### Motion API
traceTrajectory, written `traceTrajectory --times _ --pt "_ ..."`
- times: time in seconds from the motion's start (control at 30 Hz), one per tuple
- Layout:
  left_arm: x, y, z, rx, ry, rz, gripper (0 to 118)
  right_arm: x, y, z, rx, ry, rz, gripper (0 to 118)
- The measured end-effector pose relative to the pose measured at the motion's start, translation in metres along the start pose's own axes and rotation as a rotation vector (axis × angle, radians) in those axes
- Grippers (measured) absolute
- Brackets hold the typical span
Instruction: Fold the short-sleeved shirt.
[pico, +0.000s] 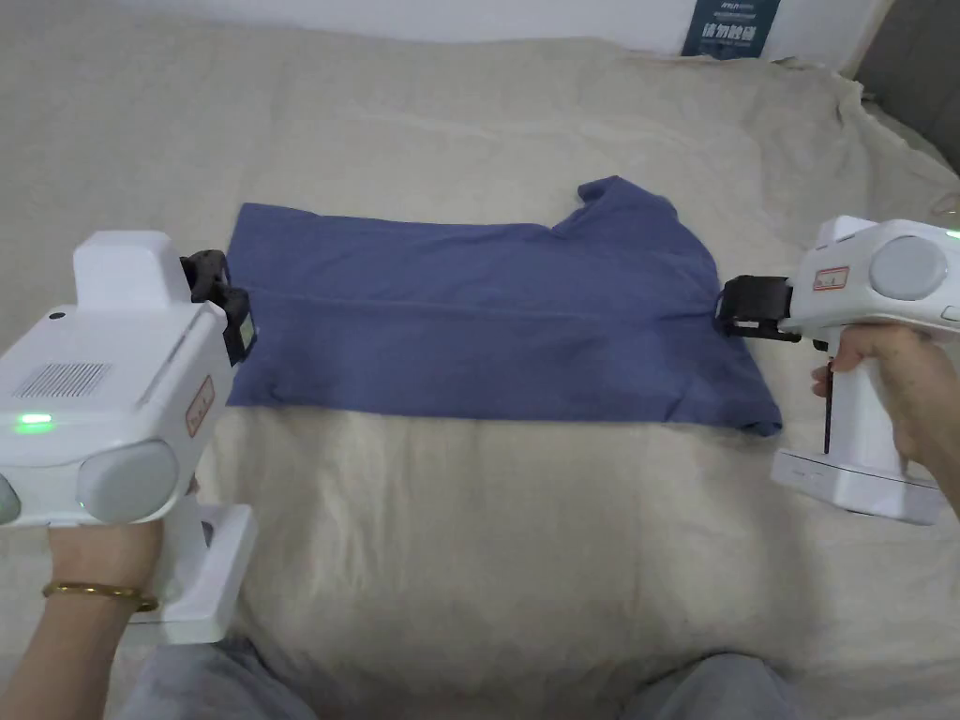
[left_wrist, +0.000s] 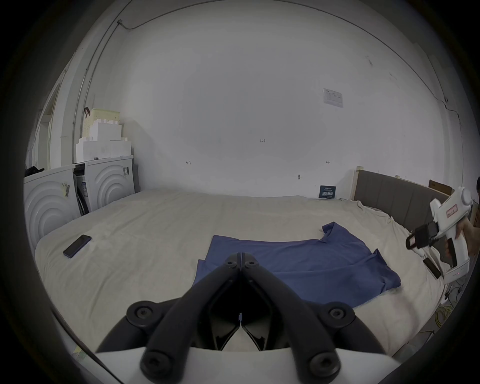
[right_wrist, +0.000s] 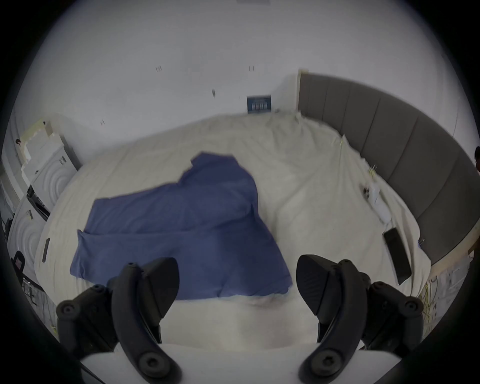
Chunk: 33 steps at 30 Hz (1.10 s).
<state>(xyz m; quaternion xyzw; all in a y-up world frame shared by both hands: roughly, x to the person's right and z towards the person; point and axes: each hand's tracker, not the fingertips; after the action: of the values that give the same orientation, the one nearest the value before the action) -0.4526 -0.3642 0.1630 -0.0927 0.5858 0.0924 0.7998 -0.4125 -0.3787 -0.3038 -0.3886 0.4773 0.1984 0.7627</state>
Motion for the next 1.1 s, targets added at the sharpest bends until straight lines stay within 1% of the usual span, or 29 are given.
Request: traceTrajectory --times 0.13,0.23,0.33,0.43,0.5,0.53,0.57,0.6,0.63,0.67,0.73,0.8,0.87,0.93,0.97,1.0,1.03,1.1 --pt "0.003 0.0 -0.009 -0.005 0.002 0.001 0 0.007 -0.005 -0.038 -0.114 -0.065 0.028 97" --pt "0.005 0.0 -0.015 -0.008 0.004 0.001 0 0.015 -0.015 -0.06 -0.19 -0.105 0.026 97" --pt "0.006 -0.001 -0.022 -0.013 0.007 -0.004 0 0.025 -0.022 -0.077 -0.209 -0.149 -0.004 97" --pt "0.006 -0.002 -0.027 -0.023 0.012 -0.001 0 0.032 -0.028 -0.09 -0.237 -0.167 -0.039 96" --pt "0.005 -0.003 -0.031 -0.031 0.019 -0.003 0 0.034 -0.033 -0.092 -0.239 -0.163 -0.043 91" --pt "0.004 -0.004 -0.033 -0.038 0.024 -0.005 0 0.035 -0.034 -0.094 -0.235 -0.162 -0.049 84" --pt "0.004 -0.005 -0.035 -0.043 0.027 -0.005 0 0.035 -0.036 -0.095 -0.229 -0.159 -0.065 72" --pt "0.003 -0.006 -0.037 -0.049 0.027 0.0 0 0.035 -0.037 -0.095 -0.224 -0.151 -0.076 55" --pt "0.001 -0.006 -0.038 -0.059 0.027 0.007 0 0.036 -0.038 -0.096 -0.222 -0.135 -0.095 45" --pt "0.001 -0.008 -0.04 -0.065 0.029 0.011 0 0.036 -0.039 -0.098 -0.224 -0.12 -0.113 38" --pt "0.0 -0.009 -0.043 -0.082 0.033 0.013 0 0.037 -0.041 -0.1 -0.217 -0.107 -0.127 7" --pt "-0.004 -0.009 -0.047 -0.104 0.038 0.023 0 0.035 -0.042 -0.099 -0.208 -0.112 -0.143 5" --pt "-0.009 -0.008 -0.055 -0.144 0.04 0.06 0 0.035 -0.04 -0.098 -0.219 -0.101 -0.128 5" --pt "-0.018 -0.006 -0.067 -0.2 0.032 0.124 15 0.037 -0.037 -0.092 -0.215 -0.096 -0.127 5" --pt "-0.025 -0.004 -0.076 -0.239 0.028 0.172 27 0.037 -0.036 -0.088 -0.211 -0.093 -0.133 5" --pt "-0.031 -0.002 -0.083 -0.272 0.024 0.208 47 0.039 -0.034 -0.086 -0.203 -0.09 -0.134 5" --pt "-0.038 -0.001 -0.093 -0.308 0.023 0.237 63 0.038 -0.033 -0.083 -0.19 -0.088 -0.129 5" --pt "-0.049 0.003 -0.111 -0.379 0.035 0.241 85 0.037 -0.031 -0.077 -0.179 -0.085 -0.118 5"
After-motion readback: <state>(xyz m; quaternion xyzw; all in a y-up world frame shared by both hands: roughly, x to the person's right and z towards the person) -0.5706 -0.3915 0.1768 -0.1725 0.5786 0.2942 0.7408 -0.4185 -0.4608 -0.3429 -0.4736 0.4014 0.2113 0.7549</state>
